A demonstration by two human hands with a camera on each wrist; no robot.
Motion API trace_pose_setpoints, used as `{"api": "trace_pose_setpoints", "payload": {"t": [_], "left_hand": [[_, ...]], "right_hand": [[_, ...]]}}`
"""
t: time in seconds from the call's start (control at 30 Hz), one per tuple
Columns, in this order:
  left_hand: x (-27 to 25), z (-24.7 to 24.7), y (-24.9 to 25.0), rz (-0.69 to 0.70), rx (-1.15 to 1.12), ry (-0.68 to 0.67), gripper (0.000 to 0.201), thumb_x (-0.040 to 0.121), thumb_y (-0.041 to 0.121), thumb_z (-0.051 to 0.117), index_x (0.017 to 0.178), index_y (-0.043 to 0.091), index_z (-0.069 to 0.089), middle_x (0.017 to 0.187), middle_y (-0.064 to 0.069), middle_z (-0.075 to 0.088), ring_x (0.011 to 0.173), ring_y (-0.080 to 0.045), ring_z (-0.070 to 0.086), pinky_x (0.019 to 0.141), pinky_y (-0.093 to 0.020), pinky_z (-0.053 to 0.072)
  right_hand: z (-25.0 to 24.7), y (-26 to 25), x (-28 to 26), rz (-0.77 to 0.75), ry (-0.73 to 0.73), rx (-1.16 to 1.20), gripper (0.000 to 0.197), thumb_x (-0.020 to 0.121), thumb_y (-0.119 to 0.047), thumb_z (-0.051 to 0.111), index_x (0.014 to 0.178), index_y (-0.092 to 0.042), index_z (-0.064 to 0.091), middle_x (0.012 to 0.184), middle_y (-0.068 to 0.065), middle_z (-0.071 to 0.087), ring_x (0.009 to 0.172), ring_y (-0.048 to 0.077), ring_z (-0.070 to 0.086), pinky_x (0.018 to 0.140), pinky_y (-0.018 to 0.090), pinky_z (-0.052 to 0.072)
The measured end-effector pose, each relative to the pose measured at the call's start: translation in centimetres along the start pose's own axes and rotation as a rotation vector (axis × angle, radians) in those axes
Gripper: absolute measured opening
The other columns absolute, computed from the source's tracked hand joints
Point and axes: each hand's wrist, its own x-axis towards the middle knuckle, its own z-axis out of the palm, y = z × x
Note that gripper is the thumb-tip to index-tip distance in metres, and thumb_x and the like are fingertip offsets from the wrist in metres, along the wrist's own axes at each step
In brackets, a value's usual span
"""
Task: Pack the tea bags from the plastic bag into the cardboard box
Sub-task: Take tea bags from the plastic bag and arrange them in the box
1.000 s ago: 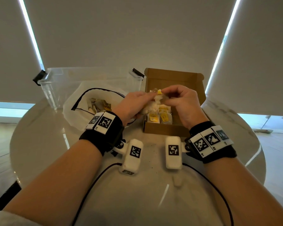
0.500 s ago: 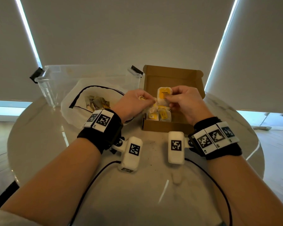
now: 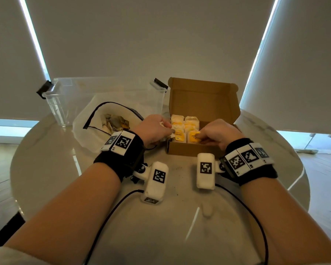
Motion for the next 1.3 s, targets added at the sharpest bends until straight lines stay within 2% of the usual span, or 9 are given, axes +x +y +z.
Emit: {"api": "trace_pose_setpoints", "payload": {"t": [0.2, 0.33, 0.4, 0.57, 0.7, 0.83, 1.0, 1.17, 1.3], "left_hand": [[-0.1, -0.1, 0.1, 0.018, -0.056, -0.005, 0.019, 0.09, 0.024, 0.062, 0.108, 0.019, 0.059, 0.09, 0.009, 0.051, 0.074, -0.005, 0.05, 0.055, -0.016, 0.037], [-0.3, -0.2, 0.5, 0.039, -0.316, 0.017, 0.016, 0.093, 0.026, 0.056, 0.109, 0.022, 0.059, 0.09, 0.001, 0.058, 0.069, -0.009, 0.051, 0.057, -0.021, 0.043], [-0.5, -0.4, 0.8, 0.061, -0.409, -0.028, 0.016, 0.098, 0.029, 0.047, 0.108, 0.025, 0.059, 0.092, -0.002, 0.06, 0.069, -0.011, 0.052, 0.056, -0.022, 0.043], [-1.3, -0.6, 1.2, 0.151, -0.501, -0.141, 0.024, 0.102, 0.026, 0.036, 0.113, 0.025, 0.057, 0.101, 0.0, 0.061, 0.077, -0.011, 0.057, 0.056, -0.019, 0.044], [-1.3, -0.3, 1.3, 0.178, -0.493, -0.129, 0.023, 0.102, 0.021, 0.036, 0.117, 0.028, 0.052, 0.103, 0.001, 0.058, 0.081, -0.015, 0.055, 0.057, -0.021, 0.044], [-0.8, -0.3, 0.9, 0.109, -0.477, -0.009, 0.027, 0.102, 0.021, 0.036, 0.127, 0.023, 0.047, 0.105, 0.002, 0.061, 0.079, -0.016, 0.055, 0.054, -0.021, 0.044], [-0.4, -0.3, 0.5, 0.077, -0.369, 0.003, 0.022, 0.099, 0.017, 0.043, 0.117, 0.015, 0.055, 0.087, 0.004, 0.062, 0.072, -0.012, 0.051, 0.056, -0.023, 0.042], [-0.5, -0.1, 0.7, 0.089, -0.281, -0.035, 0.024, 0.097, 0.034, 0.048, 0.113, 0.021, 0.061, 0.083, 0.005, 0.06, 0.07, -0.008, 0.051, 0.057, -0.02, 0.041], [-1.2, 0.1, 1.2, 0.168, -0.23, -0.106, 0.03, 0.094, 0.046, 0.046, 0.109, 0.023, 0.06, 0.084, 0.006, 0.059, 0.072, -0.007, 0.052, 0.059, -0.017, 0.042]], "right_hand": [[0.2, -0.1, -0.2, -0.007, -0.032, 0.043, 0.022, 0.087, 0.003, 0.059, 0.109, 0.004, 0.062, 0.088, 0.011, 0.063, 0.072, 0.015, 0.062, 0.059, 0.023, 0.052], [0.0, 0.0, -0.2, -0.046, -0.037, 0.022, 0.022, 0.087, 0.002, 0.058, 0.108, 0.0, 0.065, 0.092, 0.01, 0.063, 0.085, 0.019, 0.062, 0.08, 0.03, 0.055], [-0.2, 0.0, -0.4, -0.116, -0.006, 0.039, 0.017, 0.088, 0.001, 0.055, 0.101, -0.005, 0.066, 0.092, 0.01, 0.062, 0.083, 0.019, 0.06, 0.079, 0.029, 0.055], [-0.1, -0.4, -1.6, -0.385, -0.114, 0.214, 0.02, 0.091, -0.028, 0.057, 0.101, -0.013, 0.065, 0.1, 0.005, 0.065, 0.08, 0.015, 0.06, 0.073, 0.028, 0.052], [0.3, -0.3, -1.7, -0.444, -0.105, 0.158, 0.017, 0.084, -0.01, 0.067, 0.1, -0.013, 0.065, 0.094, 0.002, 0.066, 0.081, 0.013, 0.061, 0.068, 0.023, 0.053], [-0.2, -0.3, -1.2, -0.413, 0.03, 0.228, 0.01, 0.084, -0.014, 0.067, 0.094, -0.015, 0.066, 0.095, 0.001, 0.067, 0.085, 0.015, 0.062, 0.069, 0.026, 0.054], [-1.4, 0.1, -0.9, -0.503, 0.091, 0.137, 0.011, 0.085, -0.007, 0.064, 0.091, -0.016, 0.068, 0.086, -0.004, 0.063, 0.068, 0.004, 0.053, 0.055, 0.016, 0.042], [-1.8, 0.3, -0.8, -0.591, 0.057, 0.124, 0.024, 0.086, 0.0, 0.06, 0.077, -0.02, 0.07, 0.103, -0.009, 0.06, 0.092, 0.008, 0.059, 0.058, 0.009, 0.049], [-1.2, 0.3, -0.9, -0.639, 0.011, 0.126, 0.025, 0.087, -0.003, 0.06, 0.08, -0.024, 0.07, 0.101, -0.005, 0.066, 0.095, 0.012, 0.064, 0.075, 0.025, 0.057]]}}
